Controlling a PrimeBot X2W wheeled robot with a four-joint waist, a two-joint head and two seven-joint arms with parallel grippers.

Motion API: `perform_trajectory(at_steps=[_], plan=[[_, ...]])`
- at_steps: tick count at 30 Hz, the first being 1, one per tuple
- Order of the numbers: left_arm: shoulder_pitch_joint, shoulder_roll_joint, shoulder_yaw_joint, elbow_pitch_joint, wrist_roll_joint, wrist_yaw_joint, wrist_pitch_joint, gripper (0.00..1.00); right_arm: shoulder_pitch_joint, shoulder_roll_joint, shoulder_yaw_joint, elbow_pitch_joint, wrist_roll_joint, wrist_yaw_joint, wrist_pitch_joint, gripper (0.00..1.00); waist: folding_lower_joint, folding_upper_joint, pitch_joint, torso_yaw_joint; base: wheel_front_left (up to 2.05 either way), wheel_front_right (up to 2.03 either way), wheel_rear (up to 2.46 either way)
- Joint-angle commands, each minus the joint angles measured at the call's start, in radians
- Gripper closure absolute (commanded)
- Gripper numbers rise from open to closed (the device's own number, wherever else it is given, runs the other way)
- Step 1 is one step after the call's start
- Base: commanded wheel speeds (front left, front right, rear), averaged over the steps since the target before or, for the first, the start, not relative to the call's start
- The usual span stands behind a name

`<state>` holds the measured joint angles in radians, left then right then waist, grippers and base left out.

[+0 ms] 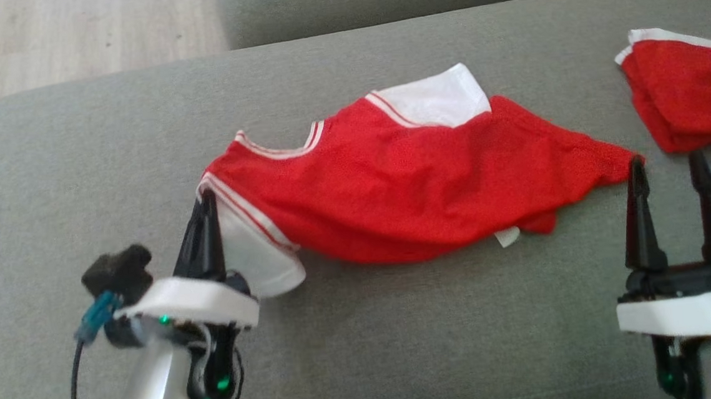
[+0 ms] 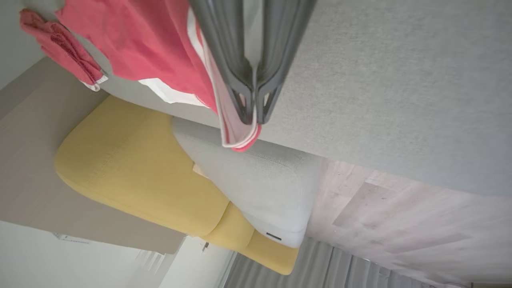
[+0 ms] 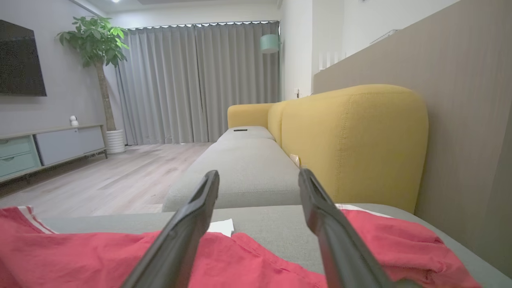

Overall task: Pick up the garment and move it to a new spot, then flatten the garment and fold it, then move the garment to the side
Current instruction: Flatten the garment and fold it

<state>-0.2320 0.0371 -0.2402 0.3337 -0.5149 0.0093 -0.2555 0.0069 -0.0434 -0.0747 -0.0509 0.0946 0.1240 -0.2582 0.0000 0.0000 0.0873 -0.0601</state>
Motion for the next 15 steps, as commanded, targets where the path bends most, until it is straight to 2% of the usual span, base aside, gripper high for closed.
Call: perform_trajectory(at_steps=[1, 3, 4, 15], plan=[[-0.028, 0.014, 0.043, -0.042, 0.013, -0.003, -0.006, 0.95, -0.001, -0.007, 0.021, -0.032, -0.006, 0.007, -0.004, 0.00, 0.0000, 0.0000, -0.002, 0.011, 0.00, 0.00, 0.00], [0.024, 0.014, 0.061, -0.064, 0.041, -0.013, -0.006, 0.14, 0.006, -0.007, 0.024, -0.029, -0.009, 0.007, -0.004, 0.00, 0.0000, 0.0000, -0.005, 0.024, 0.00, 0.00, 0.00], [0.044, 0.014, 0.065, -0.066, 0.045, -0.011, -0.006, 0.00, 0.008, -0.007, 0.025, -0.028, -0.010, 0.007, -0.004, 0.00, 0.0000, 0.0000, -0.007, 0.029, 0.00, 0.00, 0.00], [0.186, 0.013, 0.087, -0.131, 0.173, 0.053, -0.006, 0.00, 0.037, -0.007, 0.038, -0.012, -0.012, 0.007, -0.004, 0.00, 0.0000, 0.0000, -0.065, 0.085, 0.00, 0.00, 0.00]])
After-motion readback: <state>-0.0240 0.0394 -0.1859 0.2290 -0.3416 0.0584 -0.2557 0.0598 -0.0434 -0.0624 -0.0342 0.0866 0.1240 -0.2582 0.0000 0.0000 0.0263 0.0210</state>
